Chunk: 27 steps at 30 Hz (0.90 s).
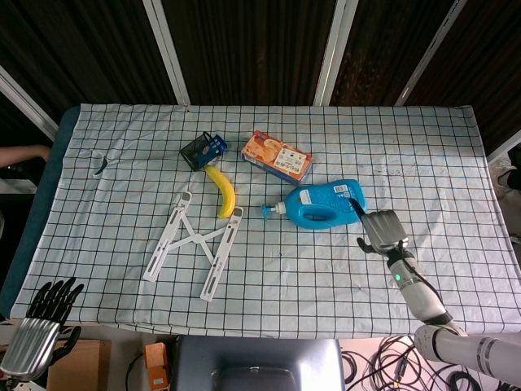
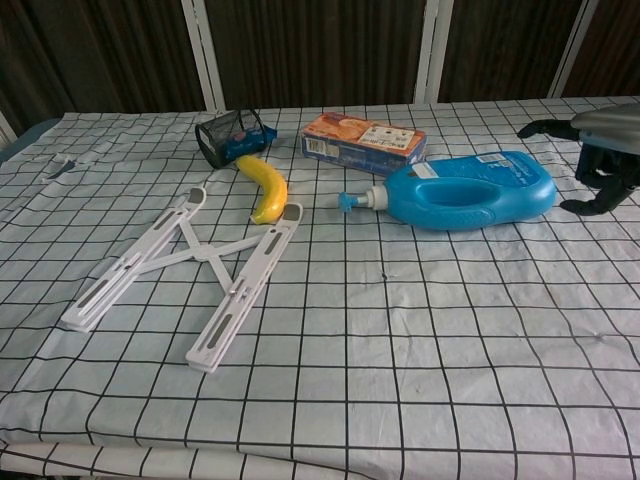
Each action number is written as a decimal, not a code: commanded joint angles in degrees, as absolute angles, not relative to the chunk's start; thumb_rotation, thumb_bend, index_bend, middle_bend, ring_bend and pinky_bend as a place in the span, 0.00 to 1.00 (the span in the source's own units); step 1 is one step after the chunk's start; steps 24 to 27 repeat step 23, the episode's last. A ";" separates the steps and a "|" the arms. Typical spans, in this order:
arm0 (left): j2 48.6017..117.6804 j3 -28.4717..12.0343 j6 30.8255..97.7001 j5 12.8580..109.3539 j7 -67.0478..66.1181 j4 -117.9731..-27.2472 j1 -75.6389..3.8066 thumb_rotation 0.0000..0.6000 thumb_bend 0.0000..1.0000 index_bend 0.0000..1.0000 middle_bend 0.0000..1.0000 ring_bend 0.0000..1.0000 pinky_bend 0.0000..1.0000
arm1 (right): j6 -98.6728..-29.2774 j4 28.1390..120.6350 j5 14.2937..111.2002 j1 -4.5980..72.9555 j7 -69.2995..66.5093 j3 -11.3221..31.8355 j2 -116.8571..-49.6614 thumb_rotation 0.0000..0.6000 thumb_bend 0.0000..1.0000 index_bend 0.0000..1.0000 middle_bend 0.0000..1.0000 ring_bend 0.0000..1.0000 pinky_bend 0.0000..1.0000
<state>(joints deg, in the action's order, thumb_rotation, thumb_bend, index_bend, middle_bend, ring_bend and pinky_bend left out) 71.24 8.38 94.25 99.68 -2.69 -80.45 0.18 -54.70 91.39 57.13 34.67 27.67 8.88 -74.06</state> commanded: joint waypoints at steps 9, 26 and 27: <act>68.06 6.51 95.92 99.19 -1.55 -86.00 0.48 1.00 0.43 0.00 0.00 0.00 0.00 | -90.15 103.11 94.11 9.50 23.28 -8.49 -65.15 1.00 0.29 0.00 0.00 0.02 0.53; 69.17 6.23 96.70 100.83 -1.32 -83.59 0.88 1.00 0.43 0.00 0.00 0.00 0.00 | -94.97 88.82 95.45 2.78 11.15 -8.49 -70.57 1.00 0.29 0.00 0.00 0.00 0.06; 69.17 6.23 96.70 100.83 -1.32 -83.59 0.88 1.00 0.43 0.00 0.00 0.00 0.00 | -94.97 88.82 95.45 2.78 11.15 -8.49 -70.57 1.00 0.29 0.00 0.00 0.00 0.06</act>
